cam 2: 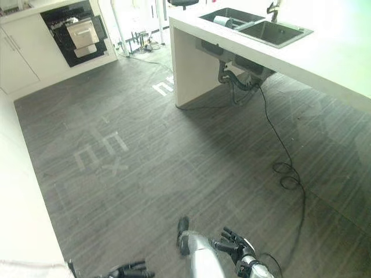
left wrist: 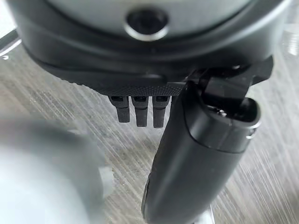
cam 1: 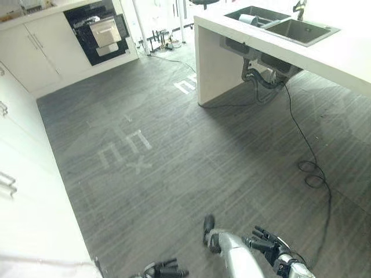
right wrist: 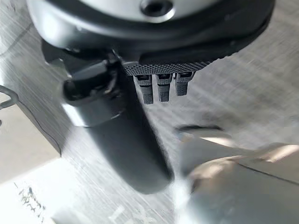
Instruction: Place the dishes in the dishwasher.
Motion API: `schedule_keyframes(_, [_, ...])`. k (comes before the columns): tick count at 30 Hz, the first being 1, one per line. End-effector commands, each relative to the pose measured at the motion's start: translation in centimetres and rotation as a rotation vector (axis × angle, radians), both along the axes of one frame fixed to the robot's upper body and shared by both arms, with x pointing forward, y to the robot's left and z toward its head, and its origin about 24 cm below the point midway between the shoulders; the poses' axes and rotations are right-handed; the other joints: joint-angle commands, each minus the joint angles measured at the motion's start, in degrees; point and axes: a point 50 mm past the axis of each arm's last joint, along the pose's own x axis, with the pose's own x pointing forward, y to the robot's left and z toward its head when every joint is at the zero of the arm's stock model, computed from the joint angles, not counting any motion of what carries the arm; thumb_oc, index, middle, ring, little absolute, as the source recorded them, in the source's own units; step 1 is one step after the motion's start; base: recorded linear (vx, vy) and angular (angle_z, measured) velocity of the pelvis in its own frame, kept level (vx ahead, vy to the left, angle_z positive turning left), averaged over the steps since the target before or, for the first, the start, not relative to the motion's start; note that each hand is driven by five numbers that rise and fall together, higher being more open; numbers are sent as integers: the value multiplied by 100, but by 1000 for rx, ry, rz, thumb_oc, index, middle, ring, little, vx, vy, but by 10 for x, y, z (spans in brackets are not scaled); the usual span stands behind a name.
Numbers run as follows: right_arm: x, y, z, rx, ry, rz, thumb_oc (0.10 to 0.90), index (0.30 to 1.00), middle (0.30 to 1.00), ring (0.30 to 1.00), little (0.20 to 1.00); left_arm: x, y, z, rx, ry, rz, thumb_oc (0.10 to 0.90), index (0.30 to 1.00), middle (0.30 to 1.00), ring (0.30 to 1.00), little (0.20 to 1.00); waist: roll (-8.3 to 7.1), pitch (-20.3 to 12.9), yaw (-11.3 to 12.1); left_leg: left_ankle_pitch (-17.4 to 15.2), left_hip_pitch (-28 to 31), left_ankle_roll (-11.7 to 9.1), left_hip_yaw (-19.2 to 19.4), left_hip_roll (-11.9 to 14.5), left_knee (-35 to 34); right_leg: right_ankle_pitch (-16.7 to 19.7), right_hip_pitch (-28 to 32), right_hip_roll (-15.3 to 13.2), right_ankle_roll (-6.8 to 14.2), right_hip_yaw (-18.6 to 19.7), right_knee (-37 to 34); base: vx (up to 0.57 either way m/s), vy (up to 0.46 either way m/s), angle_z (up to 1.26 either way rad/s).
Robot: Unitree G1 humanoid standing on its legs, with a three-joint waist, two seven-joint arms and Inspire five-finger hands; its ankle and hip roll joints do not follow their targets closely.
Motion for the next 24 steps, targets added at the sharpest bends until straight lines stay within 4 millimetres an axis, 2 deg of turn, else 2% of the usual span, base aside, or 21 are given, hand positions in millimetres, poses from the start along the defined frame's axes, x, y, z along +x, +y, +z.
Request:
schedule_keyframes(1, [22, -3, 10, -30, -61, 41, 800, 900, 900, 900, 900, 37, 13, 13, 31, -144, -26, 800, 900, 900, 900, 900, -81, -154, 39, 1066, -280, -42, -406, 1067, -457, 127, 430, -447, 2184, 737, -605, 474, -156, 84])
schedule_keyframes(2, [22, -5, 11, -39, -63, 53, 800, 900, 900, 900, 900, 37, 12, 14, 23, -153, -31, 800, 900, 900, 900, 900, -100, -179, 84, 1839, -115, -250, -364, 1130, -457, 9, 597, -417, 2111, 784, -605, 531, -175, 42])
schedule_keyframes(3, [23, -5, 12, -52, -69, 76, 800, 900, 900, 900, 900, 39, 11, 14, 22, -172, -34, 800, 900, 900, 900, 900, -180, -199, 151, 2442, -295, -423, -409, 1079, 93, -124, 768, -408, 2023, 894, -605, 352, -123, 1])
schedule_keyframes(4, [23, -5, 12, -52, -69, 76, 800, 900, 900, 900, 900, 39, 11, 14, 22, -172, -34, 800, 900, 900, 900, 900, -180, -199, 151, 2442, -295, -423, -409, 1079, 93, -124, 768, -408, 2023, 894, -605, 446, -193, -23])
schedule_keyframes(5, [22, -10, 14, -71, -72, 100, 800, 900, 900, 900, 900, 43, 10, 16, 29, -193, -28, 800, 900, 900, 900, 900, -274, -126, 273, 2684, -1064, -522, -391, 1097, 1581, -303, 1122, -383, 1875, 973, -605, 304, -163, -25])
schedule_keyframes(6, [22, -11, 15, -73, -74, 100, 800, 900, 900, 900, 900, 44, 10, 16, 30, -197, -26, 800, 900, 900, 900, 900, -366, -113, 312, 2721, -1380, -504, -298, 1125, 1907, -349, 1218, -443, 1838, 999, -605, 382, -223, -14])
schedule_keyframes(7, [22, -13, 16, -74, -81, 92, 800, 900, 900, 900, 900, 48, 11, 18, 29, -203, -24, 800, 900, 900, 900, 900, -418, -43, 388, 2618, -1964, -434, -135, 1272, 2353, -464, 1413, -459, 1788, 973, -605, 205, -135, -26])
schedule_keyframes(8, [23, -15, 17, -73, -90, 87, 800, 900, 900, 900, 900, 51, 13, 19, 28, -209, -26, 800, 900, 900, 900, 900, -453, 6, 453, 2494, -2314, -336, -29, 1347, 2467, -553, 1546, -472, 1759, 955, -605, 324, -77, -45])
schedule_keyframes(9, [29, -13, 20, -68, -111, 100, 800, 900, 900, 900, 900, 55, 15, 22, 32, -228, -39, 800, 900, 900, 900, 900, -426, 132, 605, 2164, -2646, -107, 259, 1452, 1599, -777, 1870, -384, 1766, 974, -605, 350, 22, -66])
schedule_keyframes(10, [32, -11, 20, -68, -119, 112, 800, 900, 900, 900, 900, 55, 16, 22, 34, -234, -44, 800, 900, 900, 900, 900, -447, 143, 633, 2022, -2577, -18, 458, 1498, 976, -850, 1929, -399, 1801, 991, -605, 441, 141, -47])
schedule_keyframes(11, [35, -8, 20, -61, -124, 123, 800, 900, 900, 900, 900, 53, 16, 22, 36, -236, -46, 800, 900, 900, 900, 900, -441, 134, 637, 1947, -2469, 49, 683, 1547, 20, -925, 1978, -392, 1862, 994, -605, 387, 199, -54])
schedule_keyframes(12, [35, -6, 20, -53, -123, 123, 800, 900, 900, 900, 900, 52, 17, 21, 36, -233, -40, 800, 900, 900, 900, 900, -379, 153, 650, 1849, -2546, 54, 693, 1607, -457, -982, 2046, -332, 1909, 1003, -605, 338, 200, -65])
schedule_keyframes(14, [36, -2, 18, -43, -122, 114, 800, 900, 900, 900, 900, 49, 16, 20, 32, -221, -30, 800, 900, 900, 900, 900, -252, 155, 672, 1584, -2951, 20, 516, 1760, -457, -1055, 2099, -205, 1957, 1020, -605, 309, 189, -57])
schedule_keyframes(15, [36, 1, 17, -40, -116, 108, 800, 900, 900, 900, 900, 46, 16, 18, 29, -205, -32, 800, 900, 900, 900, 900, -145, 130, 747, 1615, -3389, -81, 238, 1908, -457, -1119, 2140, -82, 1967, 1083, -605, 442, 235, -47])
schedule_keyframes(16, [35, 2, 15, -39, -111, 106, 800, 900, 900, 900, 900, 44, 15, 17, 27, -197, -33, 800, 900, 900, 900, 900, -104, 115, 799, 1711, -3713, -150, 71, 2008, -457, -1177, 2211, -16, 1951, 1160, -605, 624, 348, -56])
schedule_keyframes(17, [33, 3, 14, -39, -101, 105, 800, 900, 900, 900, 900, 42, 12, 16, 20, -188, -37, 800, 900, 900, 900, 900, -50, 105, 863, 1841, -4098, -218, 58, 2181, -457, -1317, 2391, 0, 1964, 1183, -605, 544, 344, -60])
schedule_keyframes(19, [36, 5, 14, -53, -96, 117, 800, 900, 900, 900, 900, 40, 12, 15, 18, -189, -13, 800, 900, 900, 900, 900, -43, 85, 900, 1934, -4022, -177, 214, 2163, -457, -1501, 2642, -122, 2067, 1234, -605, 479, 383, -51])
schedule_keyframes(22, [34, 4, 11, -55, -54, 71, 800, 900, 900, 900, 900, 38, 18, 15, 47, -171, -27, 800, 900, 900, 900, 900, -13, 15, 932, 1801, -3847, 1, 264, 1966, -457, -1686, 3056, -160, 2129, 1374, -605, 419, 343, -75])
schedule_keyframes(23, [31, 5, 9, -60, -27, 77, 800, 900, 900, 900, 900, 38, 21, 16, 56, -170, -54, 800, 900, 900, 900, 900, -21, -15, 909, 1688, -3731, 84, 305, 1892, -457, -1547, 3223, -196, 2149, 1284, -605, 426, 330, -80])
schedule_keyframes(24, [29, 5, 8, -70, -9, 96, 800, 900, 900, 900, 900, 40, 22, 16, 70, -166, -84, 800, 900, 900, 900, 900, -27, -35, 866, 1587, -3602, 167, 347, 1824, -457, -1215, 3308, -246, 2208, 1161, -605, 358, 269, -56])
